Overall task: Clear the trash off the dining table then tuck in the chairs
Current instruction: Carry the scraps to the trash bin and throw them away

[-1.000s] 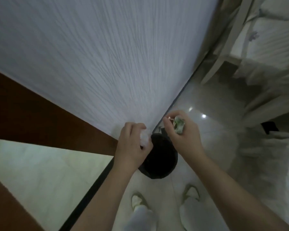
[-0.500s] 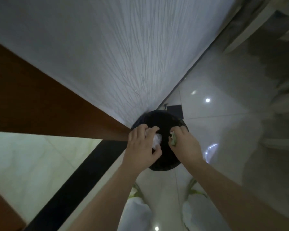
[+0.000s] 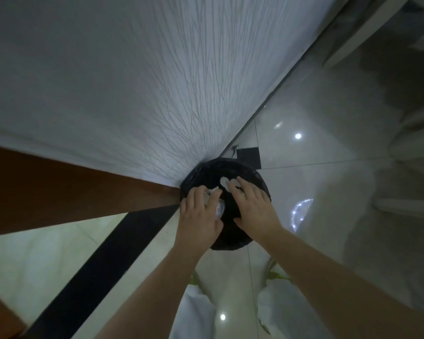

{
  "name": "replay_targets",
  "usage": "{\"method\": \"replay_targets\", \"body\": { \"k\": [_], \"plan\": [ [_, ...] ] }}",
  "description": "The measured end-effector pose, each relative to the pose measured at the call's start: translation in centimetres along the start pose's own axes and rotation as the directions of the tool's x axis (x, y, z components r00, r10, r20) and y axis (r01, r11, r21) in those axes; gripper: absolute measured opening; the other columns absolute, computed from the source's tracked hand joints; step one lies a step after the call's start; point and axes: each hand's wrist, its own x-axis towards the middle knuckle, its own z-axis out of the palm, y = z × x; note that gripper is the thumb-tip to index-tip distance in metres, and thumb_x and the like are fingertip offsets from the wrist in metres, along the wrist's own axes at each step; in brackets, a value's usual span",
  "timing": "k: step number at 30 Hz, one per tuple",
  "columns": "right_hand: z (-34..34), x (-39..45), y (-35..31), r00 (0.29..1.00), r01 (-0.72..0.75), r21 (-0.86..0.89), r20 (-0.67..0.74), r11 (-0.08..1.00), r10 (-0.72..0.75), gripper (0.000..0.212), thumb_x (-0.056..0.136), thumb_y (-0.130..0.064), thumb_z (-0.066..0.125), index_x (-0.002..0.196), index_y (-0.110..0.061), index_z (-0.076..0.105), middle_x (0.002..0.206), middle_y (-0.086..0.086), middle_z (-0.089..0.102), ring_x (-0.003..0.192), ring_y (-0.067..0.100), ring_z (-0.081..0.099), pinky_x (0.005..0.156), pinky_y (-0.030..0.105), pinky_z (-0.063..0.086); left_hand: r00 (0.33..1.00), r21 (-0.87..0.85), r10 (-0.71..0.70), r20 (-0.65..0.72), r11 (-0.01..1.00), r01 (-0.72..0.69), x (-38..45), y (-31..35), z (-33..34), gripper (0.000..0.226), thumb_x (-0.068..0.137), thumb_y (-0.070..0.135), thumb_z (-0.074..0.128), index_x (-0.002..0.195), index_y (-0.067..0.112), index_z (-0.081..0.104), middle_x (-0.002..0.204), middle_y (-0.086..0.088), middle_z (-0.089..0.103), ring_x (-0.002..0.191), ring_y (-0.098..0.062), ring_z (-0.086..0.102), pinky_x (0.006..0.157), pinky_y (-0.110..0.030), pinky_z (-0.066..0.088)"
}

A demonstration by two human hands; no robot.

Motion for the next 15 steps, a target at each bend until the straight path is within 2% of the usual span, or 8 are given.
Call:
{"method": "replay_targets", "body": {
  "k": [2,4,7,13,15],
  "plan": [
    [-0.1,-0.5,0.1,0.999,0.004,-0.031,0.036,1.000,-0.003,0.103,0.071,-0.025,0.079,0.153,-0.023,0.016,0.158,0.013,0.020,0.144,0.031,0.023,0.116,0.045,0.017,1.000,0.009,-0.008,0.020,1.000,0.007,0.1,0.1,-0.1,0.071,0.071,0.034,0.064,0.138,0.025,0.043,0.138,-0.010,0.042,0.131,-0.029,0.037,0.100,-0.043,0.037],
    [-0.5,-1.1,0.0,0.999,0.002,-0.027,0.037,1.000,-0.001,0.101,0.075,-0.026,0.075,0.154,-0.024,0.012,0.160,0.012,0.012,0.146,0.031,0.015,0.117,0.044,0.011,0.999,0.029,-0.005,0.047,1.000,0.004,-0.1,0.3,-0.2,0.073,0.075,0.042,0.062,0.142,0.027,0.039,0.147,-0.012,0.036,0.139,-0.030,0.029,0.105,-0.049,0.033],
    [-1.5,-2.3,-0.3,1.000,0.003,-0.010,0.020,1.000,-0.003,0.095,0.079,-0.025,0.070,0.154,-0.024,0.011,0.161,0.010,0.011,0.146,0.030,0.015,0.117,0.043,0.012,0.997,0.064,-0.013,0.070,0.998,0.008,-0.6,0.6,-0.7,0.078,0.078,0.052,0.057,0.148,0.028,0.031,0.154,-0.013,0.029,0.145,-0.032,0.020,0.110,-0.056,0.024],
    [-4.3,-4.7,-1.4,0.998,-0.029,0.006,0.048,1.000,0.029,0.087,0.083,-0.028,0.063,0.154,-0.023,0.012,0.161,0.010,0.009,0.147,0.030,0.011,0.119,0.046,0.014,1.000,0.090,-0.003,0.027,0.996,0.001,-2.1,1.3,-4.0,0.076,0.083,0.046,0.051,0.152,0.029,0.023,0.157,-0.016,0.024,0.146,-0.034,0.015,0.114,-0.057,0.018],
    [-5.7,-5.5,-2.1,0.999,-0.024,0.003,0.041,1.000,0.024,0.084,0.083,-0.029,0.063,0.153,-0.021,0.017,0.160,0.012,0.013,0.146,0.032,0.015,0.118,0.048,0.018,1.000,0.102,-0.003,0.029,0.995,0.000,-2.8,1.8,-5.6,0.074,0.085,0.046,0.047,0.152,0.028,0.023,0.157,-0.017,0.022,0.146,-0.034,0.015,0.115,-0.057,0.016]
  ]
}}
